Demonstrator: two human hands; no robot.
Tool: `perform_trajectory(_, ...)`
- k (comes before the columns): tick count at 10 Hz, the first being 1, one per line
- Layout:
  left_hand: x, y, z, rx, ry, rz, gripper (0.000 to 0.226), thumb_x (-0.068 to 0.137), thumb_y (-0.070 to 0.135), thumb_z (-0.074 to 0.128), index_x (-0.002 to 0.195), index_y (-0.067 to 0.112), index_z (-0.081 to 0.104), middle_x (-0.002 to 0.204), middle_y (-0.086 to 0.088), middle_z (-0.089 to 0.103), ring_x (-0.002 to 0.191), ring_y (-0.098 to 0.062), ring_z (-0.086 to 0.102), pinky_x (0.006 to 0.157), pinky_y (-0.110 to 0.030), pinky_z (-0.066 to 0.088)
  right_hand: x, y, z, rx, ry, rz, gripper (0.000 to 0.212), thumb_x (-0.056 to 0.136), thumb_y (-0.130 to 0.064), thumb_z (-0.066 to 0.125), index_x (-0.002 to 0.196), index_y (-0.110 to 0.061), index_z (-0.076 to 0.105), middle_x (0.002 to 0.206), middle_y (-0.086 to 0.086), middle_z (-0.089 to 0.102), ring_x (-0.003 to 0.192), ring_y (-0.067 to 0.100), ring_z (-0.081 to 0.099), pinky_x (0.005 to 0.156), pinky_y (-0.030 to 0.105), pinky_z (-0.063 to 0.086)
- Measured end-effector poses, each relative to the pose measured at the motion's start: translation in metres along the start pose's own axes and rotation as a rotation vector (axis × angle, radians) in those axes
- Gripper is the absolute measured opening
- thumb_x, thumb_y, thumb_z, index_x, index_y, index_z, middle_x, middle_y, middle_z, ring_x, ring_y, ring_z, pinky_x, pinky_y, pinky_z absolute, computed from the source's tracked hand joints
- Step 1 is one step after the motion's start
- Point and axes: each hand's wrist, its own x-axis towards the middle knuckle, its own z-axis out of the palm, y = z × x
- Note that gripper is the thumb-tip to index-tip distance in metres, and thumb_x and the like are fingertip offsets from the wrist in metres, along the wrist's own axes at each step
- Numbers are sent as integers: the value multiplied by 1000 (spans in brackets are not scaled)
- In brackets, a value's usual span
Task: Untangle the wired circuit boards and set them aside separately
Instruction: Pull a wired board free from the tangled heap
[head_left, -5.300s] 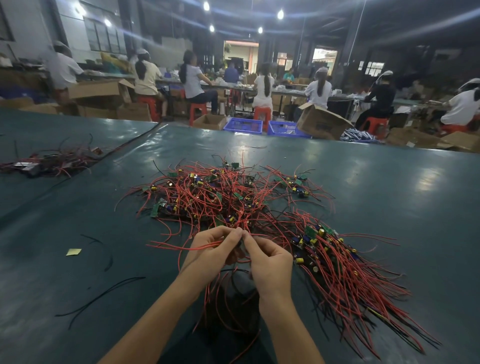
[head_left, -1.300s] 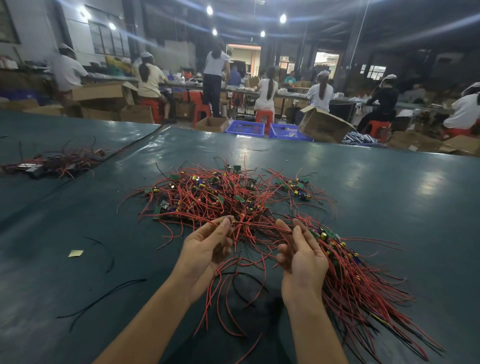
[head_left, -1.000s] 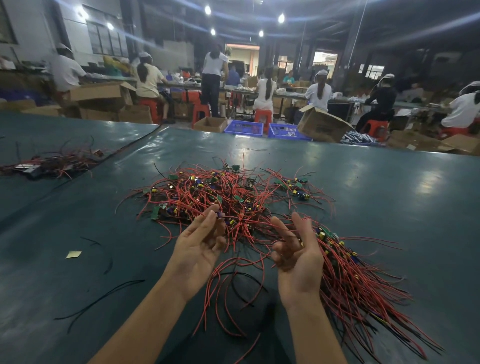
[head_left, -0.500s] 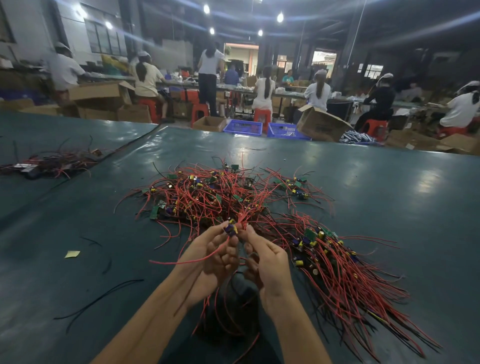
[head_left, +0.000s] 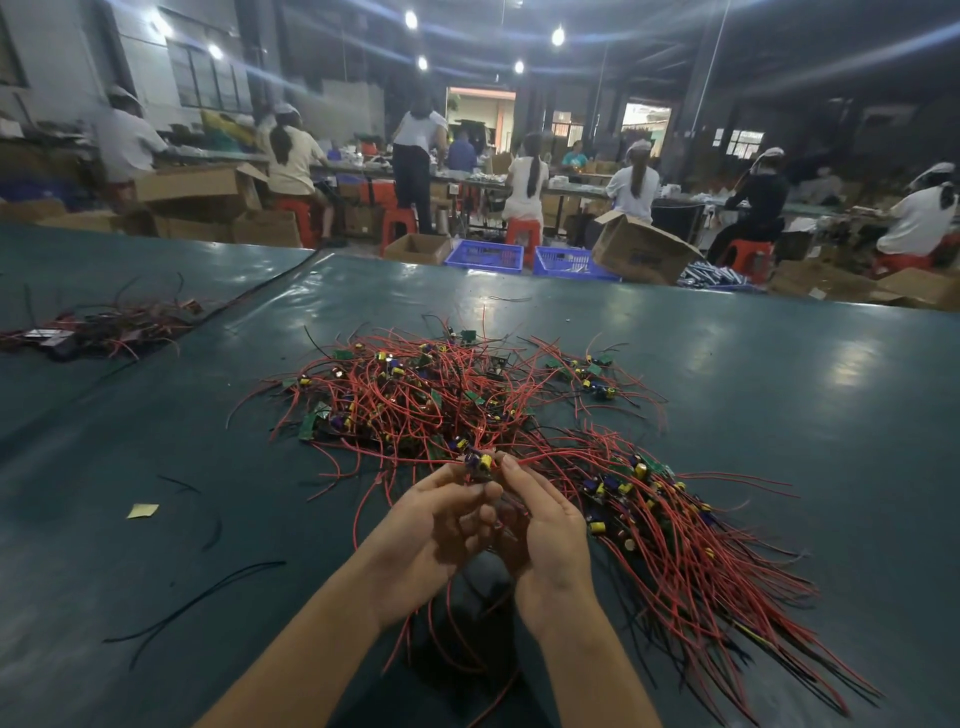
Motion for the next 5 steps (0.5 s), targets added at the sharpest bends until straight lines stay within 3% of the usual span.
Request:
perform_trajectory(1,3,-5,-3,76,47,96,13,93,-3,47,90,5,56,68,-4,64,56,-10,63,53,-20,53,-1,0,-1,-43,-3,0,6,80,-15,75,81,-13,81,84,13,75,65,22,66,57,30,54)
perform_trajectory(2,4,-5,-4,125,174,172,18,95,12,52,83,1,59,59,-2,62,49,-7,59,50,-19,50,-2,1,1,-83,-22,-10,7,81,-15,74,80,-14,81,84,14,75,72,26,69,65,34,58)
perform_trajectory(3,5,-8,-6,281,273,238,27,93,26,58,83,3,65,66,-4,63,50,-2,60,52,-15,50,-2,2,3,-132,6,-31,9,84,-15,74,79,-17,81,88,12,77,81,26,73,77,39,58)
perform_trajectory(5,8,-13,-11,328,317,294,26,90,25,63,86,0,70,77,-10,71,67,-13,67,64,-23,55,1,-1,4,-68,124,22,5,81,-15,77,82,-12,81,82,11,77,72,26,74,55,29,57)
